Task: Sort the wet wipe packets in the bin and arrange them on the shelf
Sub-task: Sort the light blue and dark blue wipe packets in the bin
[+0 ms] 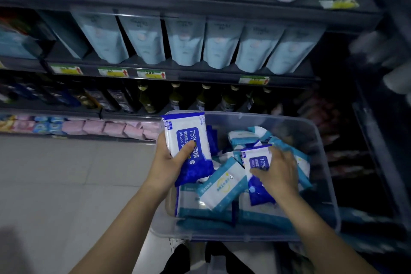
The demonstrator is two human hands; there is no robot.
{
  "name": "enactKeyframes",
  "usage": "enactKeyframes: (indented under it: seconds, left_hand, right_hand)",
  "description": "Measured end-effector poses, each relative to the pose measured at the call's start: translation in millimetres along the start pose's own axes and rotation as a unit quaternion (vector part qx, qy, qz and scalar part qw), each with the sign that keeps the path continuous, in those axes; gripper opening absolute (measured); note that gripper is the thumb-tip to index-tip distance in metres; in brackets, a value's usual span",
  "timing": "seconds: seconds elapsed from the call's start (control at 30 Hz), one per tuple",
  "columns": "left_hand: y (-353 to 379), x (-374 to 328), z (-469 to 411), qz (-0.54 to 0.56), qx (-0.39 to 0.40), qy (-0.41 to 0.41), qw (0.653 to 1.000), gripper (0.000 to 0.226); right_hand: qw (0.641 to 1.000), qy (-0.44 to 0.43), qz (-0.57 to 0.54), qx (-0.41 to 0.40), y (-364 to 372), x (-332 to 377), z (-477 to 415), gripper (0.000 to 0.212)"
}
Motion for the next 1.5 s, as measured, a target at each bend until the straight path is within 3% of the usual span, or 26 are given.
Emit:
enactKeyframes:
  seconds: [0.13,0.3,0.37,0.47,0.53,0.6,0.7,0.87,0.93,0.97,1.03,1.13,1.3,1.5]
  left_hand:
    - [6,1,-3,-0.014,0.009,-0.010,1.000,0.049]
    - [10,-2,-5,-0.037,0.019,-0.006,0.999,0.047]
    - [11,-1,-5,-0.037,0.023,-0.006,0.999,0.045]
    - [13,4,-7,-0.018,0.025,-0.014,0.999,0.034]
    - [16,5,-5,-0.020,0.031,-0.014,0.999,0.039]
    - [23,5,-3,-0.010,0.054,-0.012,0.998,0.047]
    - [17,-4,-1,-0.009,0.069,0.015,0.997,0.042]
    - [-43,-26,6,-0.028,-0.062,0.051,0.996,0.060]
    - [-68,-32,12,-0.005,-0.116,0.056,0.992,0.058]
    - [-79,-34,14,0.002,-0.133,0.057,0.989,0.057]
    - [-94,-34,19,0.016,-0.151,0.055,0.987,0.059]
    - [-105,-31,24,0.004,-0.157,0.049,0.986,0.065]
    - [-101,-23,29,0.000,-0.153,0.046,0.987,0.063]
    - [-90,-24,23,-0.012,-0.139,0.032,0.990,0.055]
  right_hand:
    - [0.996,0.003,-0.093,-0.007,4,-17,-9,0.074]
    - [0.978,-0.011,-0.207,0.013,-11,-10,-16,0.021]
    - [0.948,-0.027,-0.315,0.019,-25,0,-9,0.013]
    - [0.859,-0.046,-0.501,0.096,-28,34,9,0.012]
    - [0.835,-0.073,-0.529,0.134,-22,67,19,0.010]
    - [0.845,-0.112,-0.501,0.151,-9,100,28,0.010]
    - [0.868,-0.158,-0.448,0.144,13,133,35,0.012]
    - [0.909,-0.211,-0.351,0.071,30,138,27,0.023]
    - [0.944,-0.235,-0.183,0.144,64,140,25,0.030]
    - [0.943,-0.257,-0.067,0.198,88,141,28,0.036]
    - [0.904,-0.294,0.157,0.269,130,136,39,0.052]
    - [0.852,-0.323,0.339,0.234,152,129,44,0.066]
    - [0.856,-0.338,0.330,0.208,138,125,39,0.057]
    - [0.940,-0.266,0.159,0.140,55,101,10,0.051]
Point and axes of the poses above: each hand's wrist, its own z-axis away from the middle knuckle, its own y-axis out of the palm, x = y × z, the point moved 9 cm from there along -z, towards the middle knuckle, and after that the axes turned 13 degrees about x, right-handed, at the moved point
